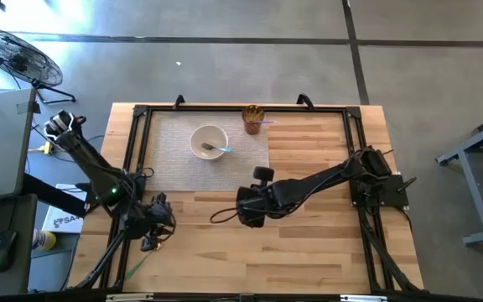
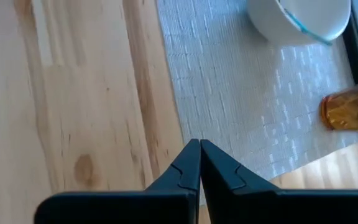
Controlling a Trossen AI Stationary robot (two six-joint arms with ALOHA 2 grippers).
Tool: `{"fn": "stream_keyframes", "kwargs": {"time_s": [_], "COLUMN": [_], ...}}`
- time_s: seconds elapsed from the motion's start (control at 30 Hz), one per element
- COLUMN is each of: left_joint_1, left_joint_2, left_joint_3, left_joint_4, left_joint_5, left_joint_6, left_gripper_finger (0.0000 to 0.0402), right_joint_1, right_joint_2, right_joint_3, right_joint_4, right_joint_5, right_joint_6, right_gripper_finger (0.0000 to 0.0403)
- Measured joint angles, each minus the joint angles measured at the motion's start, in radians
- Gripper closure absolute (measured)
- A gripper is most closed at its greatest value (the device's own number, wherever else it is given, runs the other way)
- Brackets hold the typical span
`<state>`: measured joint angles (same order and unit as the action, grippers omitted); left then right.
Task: Pick & Place Utensil
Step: Put the green spoon into the white bowl
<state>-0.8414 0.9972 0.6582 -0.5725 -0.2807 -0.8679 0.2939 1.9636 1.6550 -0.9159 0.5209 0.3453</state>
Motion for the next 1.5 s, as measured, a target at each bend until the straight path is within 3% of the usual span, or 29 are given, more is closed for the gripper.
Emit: {"fn": "stream_keyframes", "kwargs": {"time_s": [0.47,0.67,0.9,1.03,1.3,1.5], "left_joint_1": [0.161,0.167,0.150,0.100,0.018,-0.028], "left_joint_2": [0.139,0.224,0.300,0.316,0.316,0.316], "left_joint_3": [0.000,0.001,0.002,0.002,0.002,0.002], "left_joint_4": [-0.015,-0.049,-0.113,-0.096,-0.109,-0.030], "left_joint_5": [0.507,0.570,0.712,0.722,0.645,0.597], "left_joint_6": [-0.363,-0.437,-0.588,-0.621,-0.890,-1.019], "left_gripper_finger": [0.0293,0.0293,0.0293,0.0293,0.0293,0.0293], "right_joint_1": [-0.063,-0.090,-0.113,-0.127,-0.139,-0.160], "right_joint_2": [-0.006,-0.006,-0.006,-0.006,-0.006,-0.006], "right_joint_3": [0.000,0.000,0.000,0.000,-0.001,-0.001], "right_joint_4": [0.011,0.055,0.170,0.229,0.265,0.312], "right_joint_5": [0.058,0.099,0.081,0.020,0.002,-0.055], "right_joint_6": [-0.139,-0.160,-0.283,-0.333,-0.440,-0.515], "right_gripper_finger": [0.0398,0.0402,0.0401,0.0401,0.0401,0.0399]}}
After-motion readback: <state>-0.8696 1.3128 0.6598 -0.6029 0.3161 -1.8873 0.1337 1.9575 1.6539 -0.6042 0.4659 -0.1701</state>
